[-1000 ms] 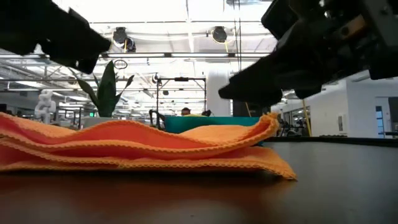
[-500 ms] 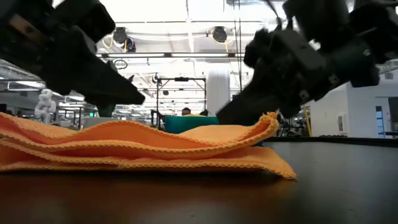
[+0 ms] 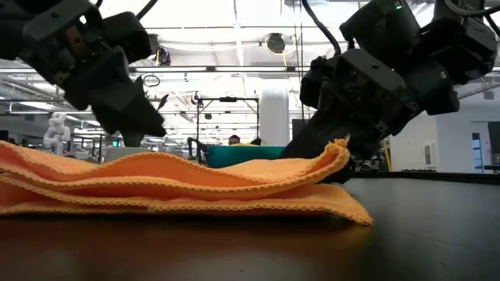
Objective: Fold microfiber towels
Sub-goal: Put the orange microfiber cloth into the blue bin
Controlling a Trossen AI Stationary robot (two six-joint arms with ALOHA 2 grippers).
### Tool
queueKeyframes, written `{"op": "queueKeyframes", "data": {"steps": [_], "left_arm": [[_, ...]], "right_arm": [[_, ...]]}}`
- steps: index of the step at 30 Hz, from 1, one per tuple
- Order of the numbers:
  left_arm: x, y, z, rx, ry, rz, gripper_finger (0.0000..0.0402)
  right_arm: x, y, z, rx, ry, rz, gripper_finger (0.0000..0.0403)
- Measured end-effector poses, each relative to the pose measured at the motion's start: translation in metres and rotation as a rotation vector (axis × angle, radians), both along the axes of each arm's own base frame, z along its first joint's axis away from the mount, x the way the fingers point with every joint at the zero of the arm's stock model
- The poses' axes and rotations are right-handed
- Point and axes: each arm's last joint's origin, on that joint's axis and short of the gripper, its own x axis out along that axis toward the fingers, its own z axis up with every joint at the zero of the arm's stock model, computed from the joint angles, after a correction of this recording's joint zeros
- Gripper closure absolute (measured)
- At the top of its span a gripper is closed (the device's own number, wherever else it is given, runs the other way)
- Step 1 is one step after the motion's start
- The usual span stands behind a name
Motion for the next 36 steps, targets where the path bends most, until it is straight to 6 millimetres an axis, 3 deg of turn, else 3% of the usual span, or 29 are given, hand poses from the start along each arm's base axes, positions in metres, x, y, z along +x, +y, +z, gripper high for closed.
{"op": "queueKeyframes", "data": {"steps": [11,21,25,30,36], "left_arm": [[-0.005,-0.002,-0.009,-0.103,0.126,-0.074,0.0236],[-0.007,0.016,-0.018,-0.147,0.254,0.038,0.0115],[-0.007,0.016,-0.019,-0.225,0.292,0.039,0.0086],[-0.008,0.016,-0.023,-0.258,0.322,0.061,0.0085],[0.001,0.013,-0.038,-0.252,0.315,0.066,0.0127]], "right_arm": [[0.0,0.0,0.0,0.0,0.002,0.0,0.0121],[0.0,0.0,-0.001,-0.001,0.008,0.0,0.0121],[0.0,0.0,-0.001,-0.002,0.008,0.001,0.0121],[0.0,0.0,-0.001,-0.003,0.008,0.001,0.0122],[0.0,0.0,-0.001,-0.01,0.006,0.005,0.0122]]}}
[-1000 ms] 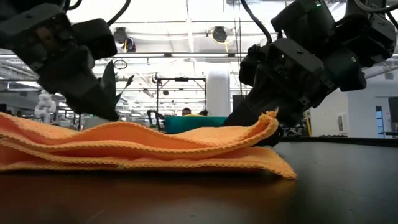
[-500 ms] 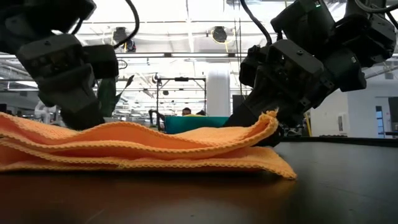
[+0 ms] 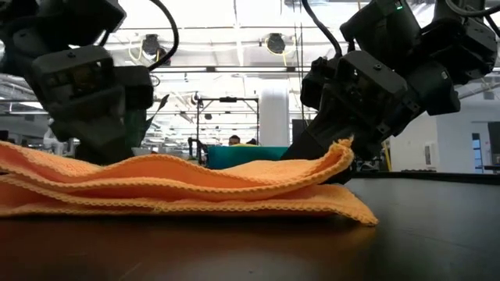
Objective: Fold microfiber towels
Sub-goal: Put the orange microfiber cloth into the blue bin
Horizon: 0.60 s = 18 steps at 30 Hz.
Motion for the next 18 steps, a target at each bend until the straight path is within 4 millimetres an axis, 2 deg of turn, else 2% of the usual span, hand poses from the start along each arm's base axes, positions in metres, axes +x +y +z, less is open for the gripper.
{"op": "queueKeyframes", "data": {"steps": [4,8,13,18], "left_arm": [[0.006,-0.0023,-0.0058,0.015,-0.046,-0.047,0.018],[0.0068,-0.0026,-0.0059,0.039,-0.064,-0.088,0.0262],[0.0066,-0.0031,-0.0066,0.042,-0.061,-0.134,0.038],[0.0082,-0.0019,-0.0045,0.05,-0.087,-0.174,0.0394]], "right_arm": [[-0.0006,-0.0002,-0.0011,-0.024,0.009,0.012,0.0128],[-0.0016,-0.0005,-0.0027,-0.047,0.026,0.021,0.0167],[-0.0021,-0.0008,-0.0034,-0.056,0.033,0.026,0.0256],[-0.002,-0.0007,-0.0029,-0.085,0.025,0.048,0.0364]]}}
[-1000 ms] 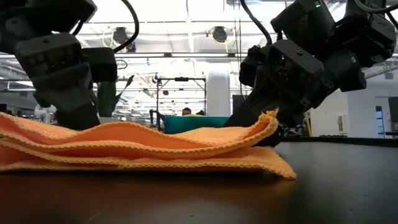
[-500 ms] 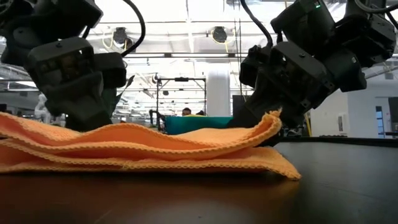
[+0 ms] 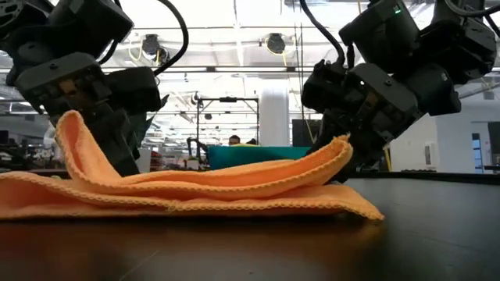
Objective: Fold microfiber towels
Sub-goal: Put the orange microfiber cloth into the blue bin
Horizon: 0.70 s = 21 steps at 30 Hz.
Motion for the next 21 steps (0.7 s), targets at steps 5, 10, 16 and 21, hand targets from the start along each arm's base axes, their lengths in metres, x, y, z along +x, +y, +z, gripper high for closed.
{"op": "queueKeyframes", "data": {"steps": [5,10,16,21], "left_arm": [[0.004,0.004,0.01,0.074,-0.079,-0.044,0.0396],[0.015,0.008,0.035,0.241,-0.225,-0.045,0.0397],[0.031,0.014,0.075,0.495,-0.384,-0.026,0.0398],[0.047,0.03,0.099,0.656,-0.437,0.013,0.0398]], "right_arm": [[0.0,0.001,0.013,-0.02,-0.048,0.048,0.0394],[-0.003,-0.001,0.042,-0.08,-0.132,0.05,0.04],[-0.018,-0.009,0.079,-0.221,-0.16,-0.038,0.0402],[-0.031,-0.017,0.101,-0.315,-0.164,-0.107,0.0402]]}}
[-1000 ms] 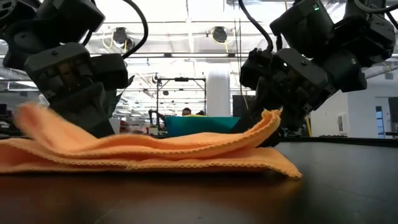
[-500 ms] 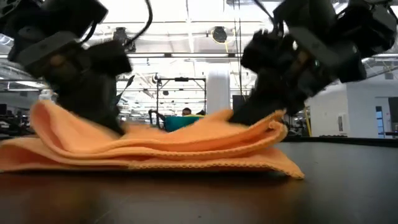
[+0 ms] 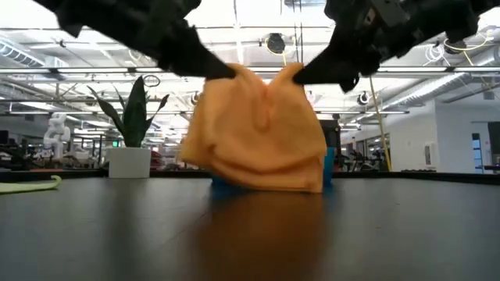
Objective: Fold microfiber towels
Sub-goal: Put the orange microfiber cloth into the blue bin
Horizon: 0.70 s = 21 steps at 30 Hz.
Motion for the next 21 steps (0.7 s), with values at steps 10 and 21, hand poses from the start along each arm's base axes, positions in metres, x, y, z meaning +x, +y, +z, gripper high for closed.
{"op": "queueKeyframes", "data": {"steps": [10,21], "left_arm": [[0.02,0.059,0.027,0.094,0.056,0.104,0.0396],[0.008,0.153,0.028,-0.002,0.107,0.197,0.0397]], "right_arm": [[-0.017,-0.028,0.032,-0.164,-0.043,-0.146,0.0402],[-0.022,-0.114,0.027,-0.203,0.078,-0.363,0.0403]]}}
